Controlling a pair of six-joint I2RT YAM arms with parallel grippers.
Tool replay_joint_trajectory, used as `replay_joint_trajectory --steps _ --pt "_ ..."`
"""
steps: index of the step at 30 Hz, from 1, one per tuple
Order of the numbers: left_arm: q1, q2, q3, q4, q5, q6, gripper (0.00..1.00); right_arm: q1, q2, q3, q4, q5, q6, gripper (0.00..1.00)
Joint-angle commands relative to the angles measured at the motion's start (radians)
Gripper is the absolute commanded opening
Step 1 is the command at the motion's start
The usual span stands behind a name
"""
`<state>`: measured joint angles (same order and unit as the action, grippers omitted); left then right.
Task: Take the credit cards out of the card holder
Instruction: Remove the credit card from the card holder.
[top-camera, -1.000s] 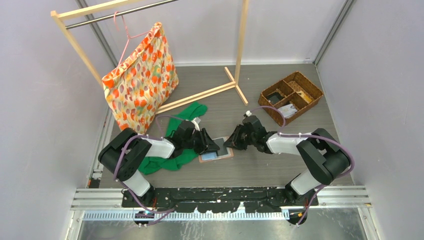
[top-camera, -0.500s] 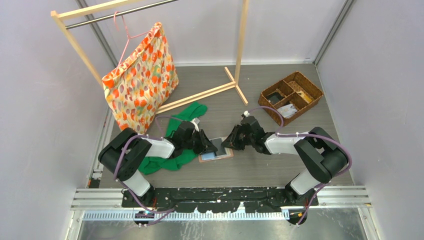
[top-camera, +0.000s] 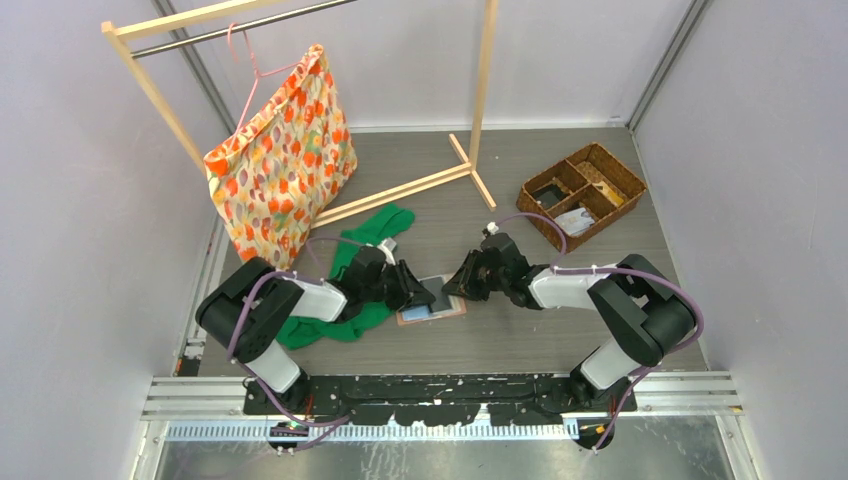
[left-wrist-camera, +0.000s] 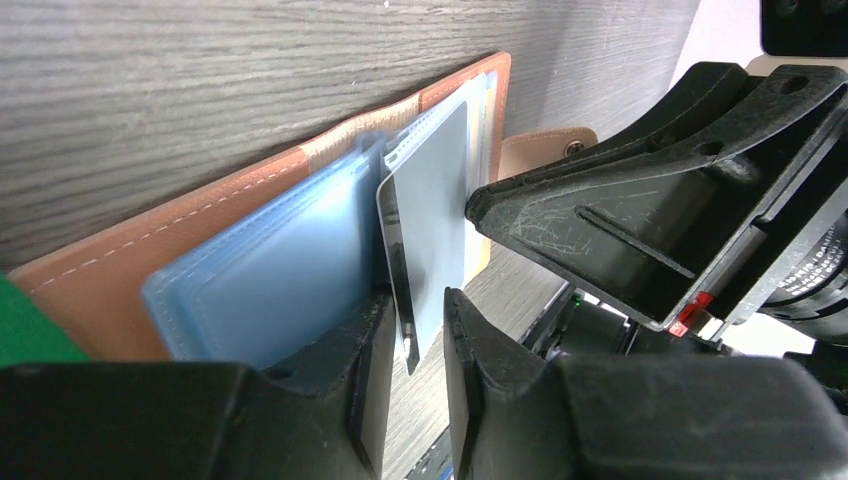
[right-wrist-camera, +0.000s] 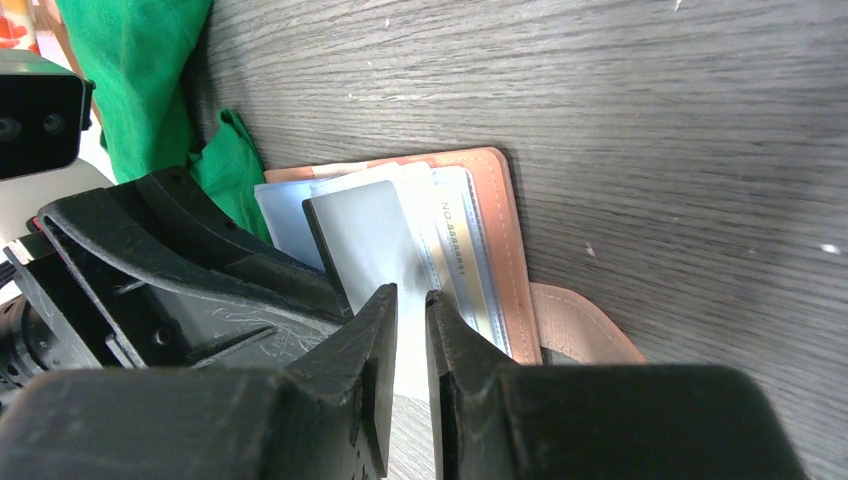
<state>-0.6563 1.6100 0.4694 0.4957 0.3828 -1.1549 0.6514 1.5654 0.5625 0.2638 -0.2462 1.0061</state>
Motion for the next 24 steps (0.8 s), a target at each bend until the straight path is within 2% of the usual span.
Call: replay_joint_trajectory --steps 1,6,9,11,17,24 --pt "0.002 -0.007 -0.052 0.112 -0.020 -0.036 0.26 0.014 0.025 -0.019 -0.038 0.025 -0.005 0.22" --pt "0.004 0.009 -0.071 0.168 -0.015 -0.057 0.26 0.013 0.027 -0.021 -0.037 0.025 -0.004 0.22" --pt "0.004 0.011 -0.084 0.196 -0.010 -0.064 0.33 0.014 0.029 -0.023 -0.037 0.025 -0.004 0.22" --pt "0.004 0.007 -0.098 0.220 -0.015 -0.074 0.33 0.014 0.031 -0.023 -0.037 0.025 -0.002 0.22" --pt "0.003 0.000 -0.137 0.283 -0.025 -0.101 0.21 0.014 0.037 -0.020 -0.034 0.024 0.000 0.22" --pt "0.003 -0.006 -0.152 0.294 -0.028 -0.106 0.11 0.013 0.053 -0.016 -0.031 0.021 0.002 0.22"
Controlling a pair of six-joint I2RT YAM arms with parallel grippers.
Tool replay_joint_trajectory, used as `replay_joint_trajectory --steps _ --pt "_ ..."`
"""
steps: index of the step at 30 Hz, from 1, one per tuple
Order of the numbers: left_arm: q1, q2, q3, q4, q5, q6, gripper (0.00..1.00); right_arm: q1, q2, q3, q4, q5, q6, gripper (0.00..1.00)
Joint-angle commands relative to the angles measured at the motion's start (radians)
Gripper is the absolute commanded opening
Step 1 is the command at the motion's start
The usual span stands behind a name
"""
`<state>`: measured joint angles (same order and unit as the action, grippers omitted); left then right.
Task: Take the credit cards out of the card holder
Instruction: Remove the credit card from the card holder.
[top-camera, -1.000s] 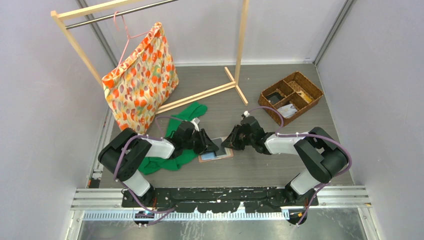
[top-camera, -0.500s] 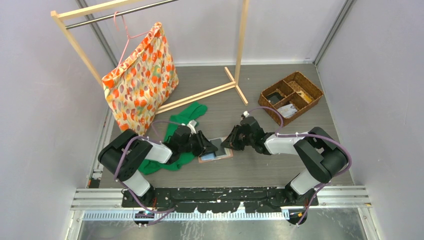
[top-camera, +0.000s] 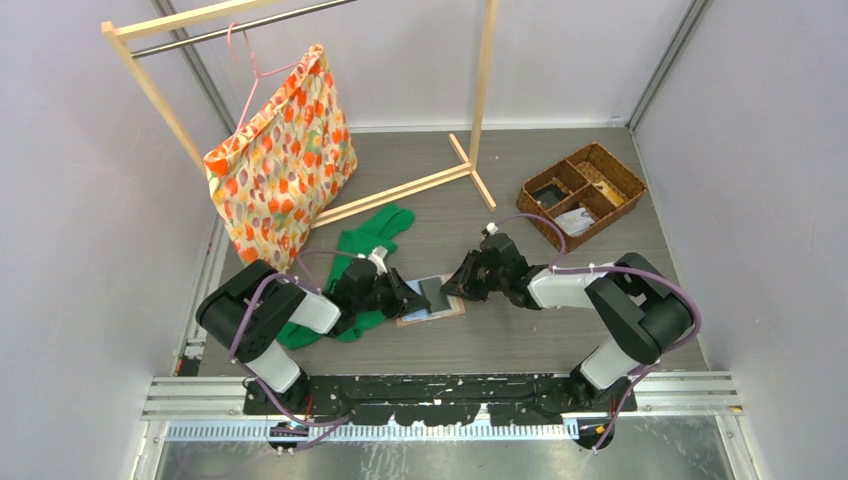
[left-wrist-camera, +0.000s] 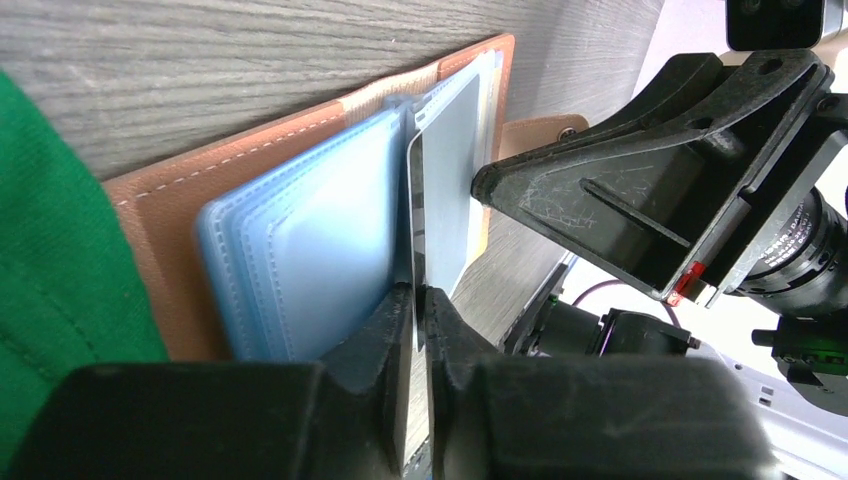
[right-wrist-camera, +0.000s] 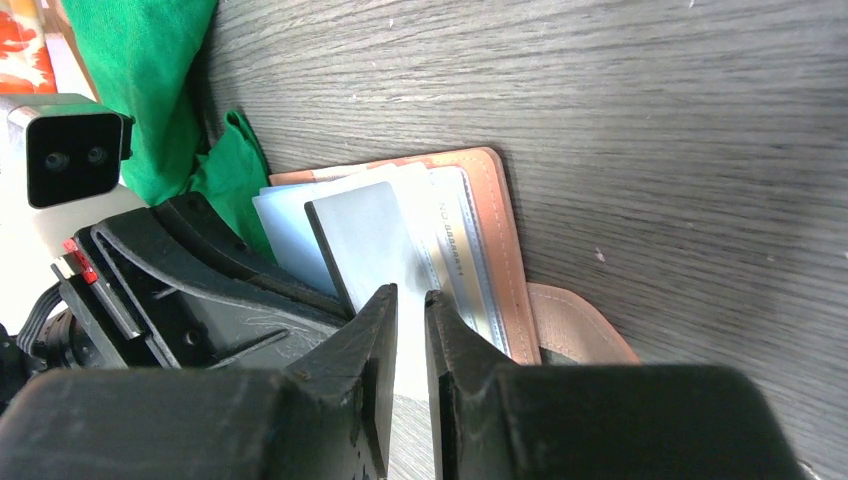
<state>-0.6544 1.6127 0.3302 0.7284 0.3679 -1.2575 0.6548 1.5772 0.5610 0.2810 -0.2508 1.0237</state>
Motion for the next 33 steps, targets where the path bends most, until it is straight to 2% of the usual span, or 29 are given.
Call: replay_joint_trajectory --steps 1,2,4,21,27,33 --pt "0.002 -0.009 -0.016 0.062 -0.014 -0.004 0.08 0.011 0.044 -0.012 -0.049 0.025 -0.016 0.22" --pt "0.001 -0.011 -0.020 0.064 -0.014 -0.003 0.03 0.010 0.048 -0.012 -0.048 0.026 -0.017 0.22" --pt "0.002 -0.019 -0.030 0.068 -0.014 -0.003 0.01 0.010 0.051 -0.015 -0.047 0.028 -0.016 0.22" --pt "0.005 -0.131 -0.103 0.001 -0.048 0.008 0.01 0.010 0.065 -0.030 -0.041 0.040 -0.010 0.22" --pt "0.013 -0.250 -0.079 -0.240 -0.067 0.068 0.01 0.010 0.038 -0.036 -0.049 0.044 -0.008 0.22" --pt "0.015 -0.442 -0.038 -0.536 -0.112 0.158 0.01 0.010 -0.057 -0.027 -0.104 0.048 -0.010 0.24"
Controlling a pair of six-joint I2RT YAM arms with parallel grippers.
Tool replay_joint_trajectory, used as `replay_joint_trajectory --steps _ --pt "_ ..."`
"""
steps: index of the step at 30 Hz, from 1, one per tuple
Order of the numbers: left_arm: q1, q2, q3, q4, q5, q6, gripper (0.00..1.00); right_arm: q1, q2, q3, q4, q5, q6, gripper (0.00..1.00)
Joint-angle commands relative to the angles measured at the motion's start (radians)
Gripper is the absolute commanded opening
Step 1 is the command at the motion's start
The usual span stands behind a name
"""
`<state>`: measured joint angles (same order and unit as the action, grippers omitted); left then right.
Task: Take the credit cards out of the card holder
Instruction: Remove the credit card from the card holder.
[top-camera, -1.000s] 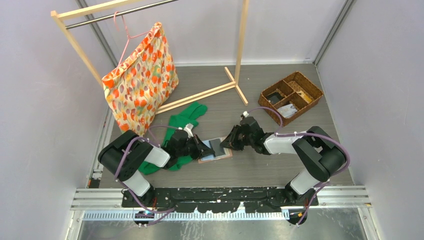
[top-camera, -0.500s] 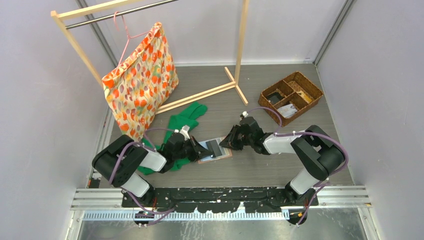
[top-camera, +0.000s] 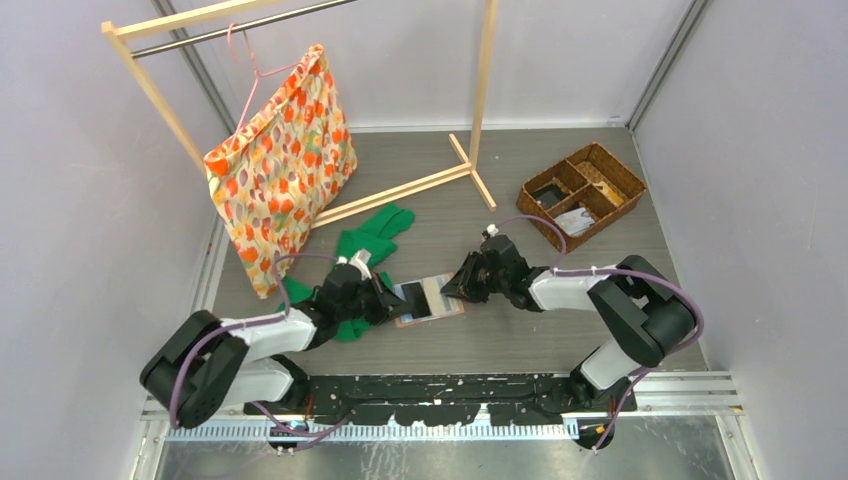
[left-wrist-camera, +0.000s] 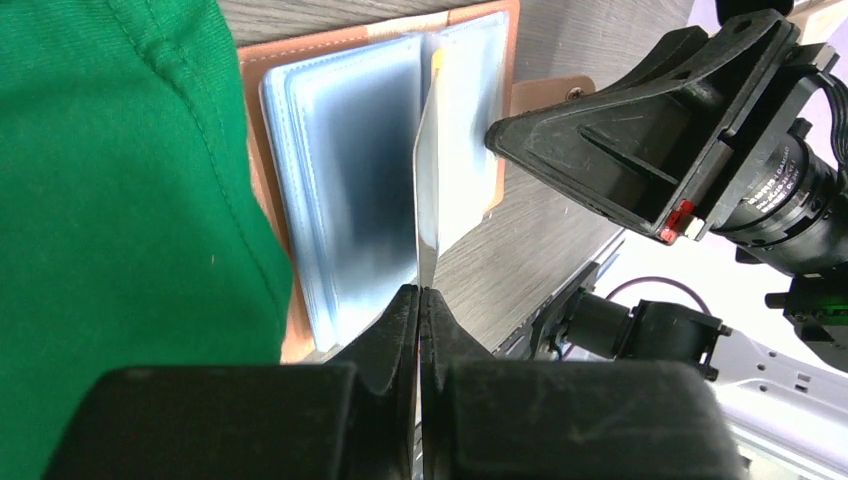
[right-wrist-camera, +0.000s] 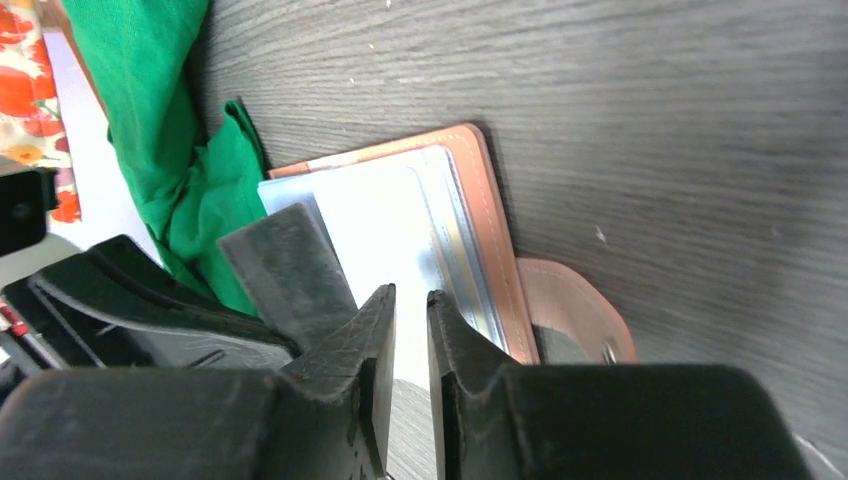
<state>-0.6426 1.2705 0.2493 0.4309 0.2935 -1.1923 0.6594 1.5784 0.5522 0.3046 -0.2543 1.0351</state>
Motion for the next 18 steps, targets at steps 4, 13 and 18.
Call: replay_joint_trajectory --steps 4,13,18 --pt "0.007 -0.207 0.081 -0.378 -0.044 0.160 0.01 0.005 -0.138 0.016 -0.206 0.060 -0.050 0.31" --pt "0.013 -0.328 0.210 -0.574 0.159 0.302 0.01 0.004 -0.312 0.032 -0.225 -0.032 -0.087 0.62" --pt "0.018 -0.333 0.275 -0.564 0.326 0.313 0.00 -0.004 -0.370 -0.043 -0.004 -0.212 -0.024 0.66"
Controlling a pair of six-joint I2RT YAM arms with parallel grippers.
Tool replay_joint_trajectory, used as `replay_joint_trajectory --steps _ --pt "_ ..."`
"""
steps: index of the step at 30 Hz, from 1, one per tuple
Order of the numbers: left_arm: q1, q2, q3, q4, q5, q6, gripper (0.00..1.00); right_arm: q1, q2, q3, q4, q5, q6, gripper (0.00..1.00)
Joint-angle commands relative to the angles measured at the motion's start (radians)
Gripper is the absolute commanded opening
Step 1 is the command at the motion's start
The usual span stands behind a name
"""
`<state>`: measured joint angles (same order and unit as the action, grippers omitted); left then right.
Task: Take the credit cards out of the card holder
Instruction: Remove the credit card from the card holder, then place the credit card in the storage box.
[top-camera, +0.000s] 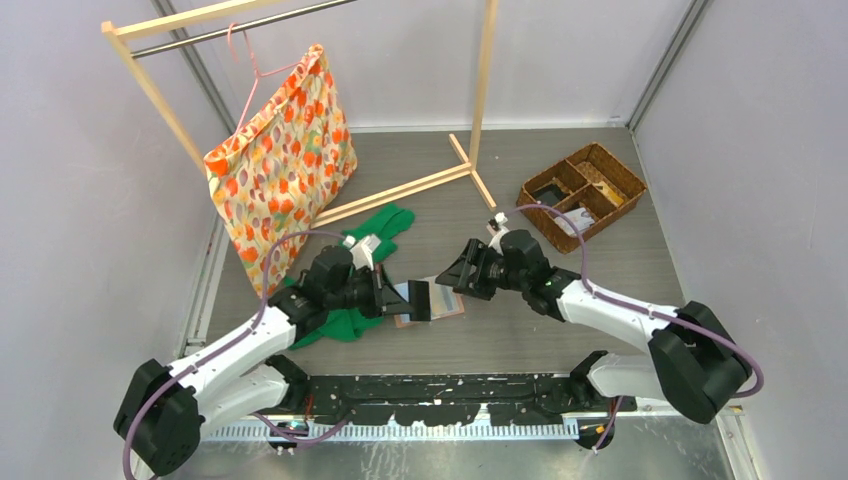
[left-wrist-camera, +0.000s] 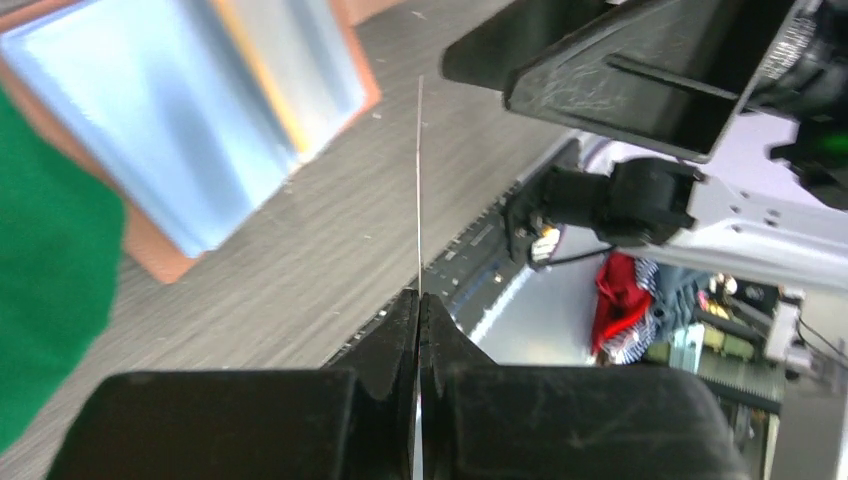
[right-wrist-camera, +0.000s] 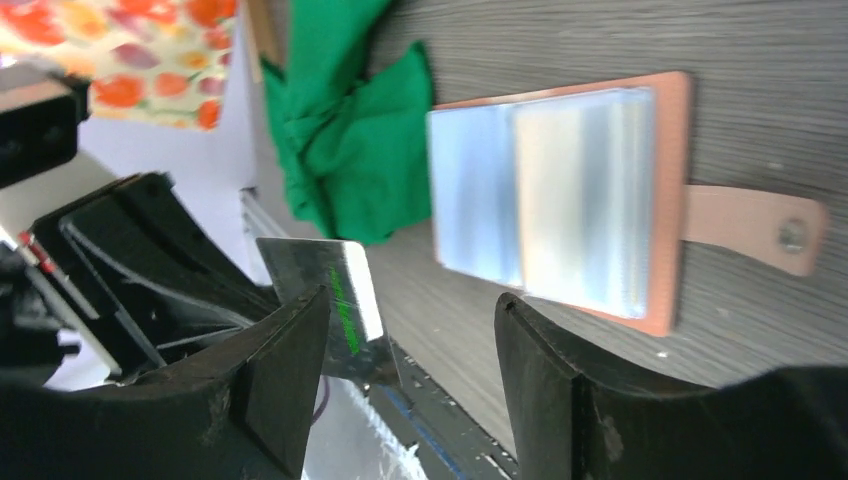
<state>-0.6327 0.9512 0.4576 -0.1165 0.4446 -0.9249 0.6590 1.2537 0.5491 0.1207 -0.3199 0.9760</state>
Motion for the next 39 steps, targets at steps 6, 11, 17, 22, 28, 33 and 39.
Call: replay_joint_trajectory --steps 6,11,17,22,28,33,39 --pt "0.022 0.000 0.097 0.066 0.288 0.001 0.01 -0.005 -0.040 -0.129 0.469 -0.277 0.165 0.66" --pt "0.034 0.015 0.107 0.112 0.311 -0.033 0.01 -0.005 -0.044 -0.155 0.576 -0.310 0.215 0.60" --pt "0.044 0.036 0.097 0.171 0.313 -0.064 0.00 -0.004 -0.013 -0.192 0.755 -0.328 0.319 0.38" --pt "0.048 0.060 0.090 0.217 0.317 -0.087 0.00 -0.003 0.058 -0.213 0.904 -0.343 0.392 0.24" --pt "0.049 0.076 0.110 0.213 0.311 -0.079 0.01 -0.006 0.027 -0.192 0.805 -0.319 0.361 0.01" --pt "0.049 0.078 0.229 -0.079 0.174 0.048 0.56 -0.040 -0.204 -0.043 0.067 -0.057 0.092 0.01" --pt "0.052 -0.017 0.285 -0.289 -0.054 0.134 0.65 -0.126 -0.334 0.330 -0.778 0.566 -0.097 0.01"
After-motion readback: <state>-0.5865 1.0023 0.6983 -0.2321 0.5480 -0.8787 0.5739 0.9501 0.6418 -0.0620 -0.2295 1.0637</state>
